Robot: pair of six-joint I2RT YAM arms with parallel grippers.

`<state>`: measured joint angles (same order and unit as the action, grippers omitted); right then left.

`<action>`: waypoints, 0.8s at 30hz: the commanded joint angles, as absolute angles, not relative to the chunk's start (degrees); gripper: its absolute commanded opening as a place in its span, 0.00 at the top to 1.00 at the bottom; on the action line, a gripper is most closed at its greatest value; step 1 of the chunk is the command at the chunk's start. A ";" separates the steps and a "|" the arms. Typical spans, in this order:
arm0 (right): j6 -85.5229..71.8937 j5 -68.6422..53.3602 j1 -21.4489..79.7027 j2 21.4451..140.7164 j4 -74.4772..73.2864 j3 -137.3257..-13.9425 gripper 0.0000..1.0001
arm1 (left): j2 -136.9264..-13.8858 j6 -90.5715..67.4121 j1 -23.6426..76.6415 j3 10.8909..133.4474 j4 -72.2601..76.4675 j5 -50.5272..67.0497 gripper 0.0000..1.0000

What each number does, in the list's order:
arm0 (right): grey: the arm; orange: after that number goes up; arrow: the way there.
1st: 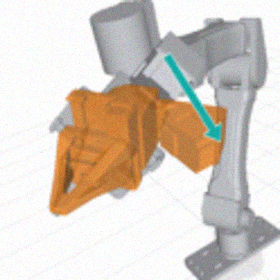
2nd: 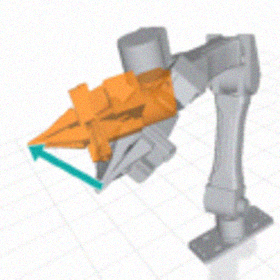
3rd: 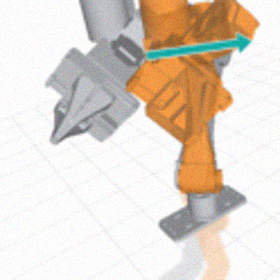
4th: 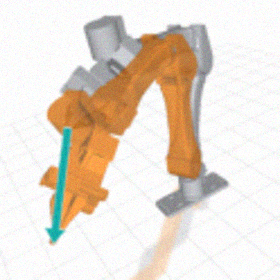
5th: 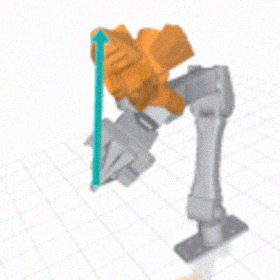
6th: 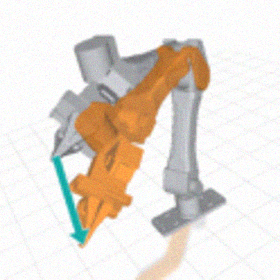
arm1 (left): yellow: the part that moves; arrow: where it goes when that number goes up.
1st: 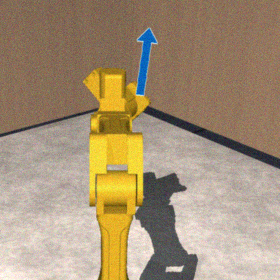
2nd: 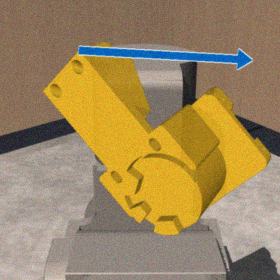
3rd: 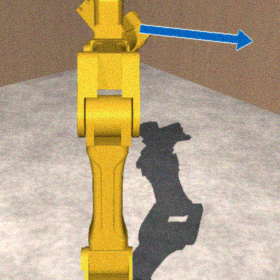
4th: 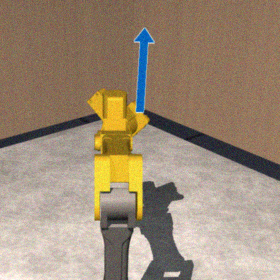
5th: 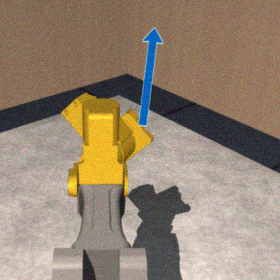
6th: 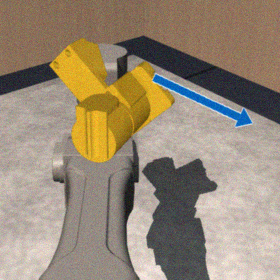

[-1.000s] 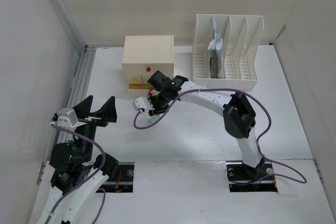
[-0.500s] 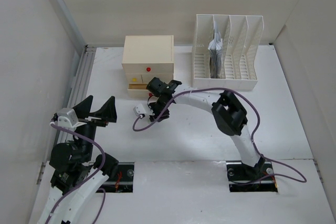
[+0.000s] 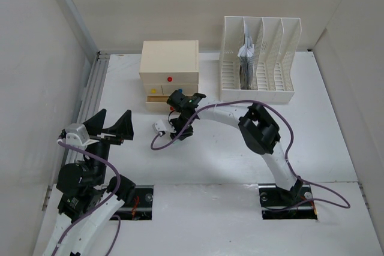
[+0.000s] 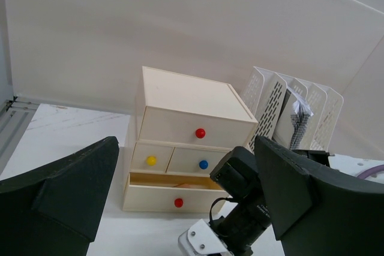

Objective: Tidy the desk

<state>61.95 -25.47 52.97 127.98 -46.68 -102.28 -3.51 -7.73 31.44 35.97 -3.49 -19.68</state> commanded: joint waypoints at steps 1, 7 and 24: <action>61.70 -26.19 53.35 128.32 -45.96 -104.24 0.67 | -2.72 -7.29 31.73 35.42 -1.41 -19.78 0.05; 58.81 -24.26 53.35 126.40 -43.34 -103.62 0.82 | -2.72 -7.29 31.73 35.42 -1.41 -19.78 0.05; 47.72 5.44 53.35 119.53 -22.24 -104.33 0.84 | -2.20 -7.29 31.73 35.42 -1.41 -19.78 0.05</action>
<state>49.50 0.30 52.97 122.45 -27.81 -102.39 -3.49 -7.73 31.44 35.94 -3.49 -19.70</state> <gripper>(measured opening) 0.331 0.946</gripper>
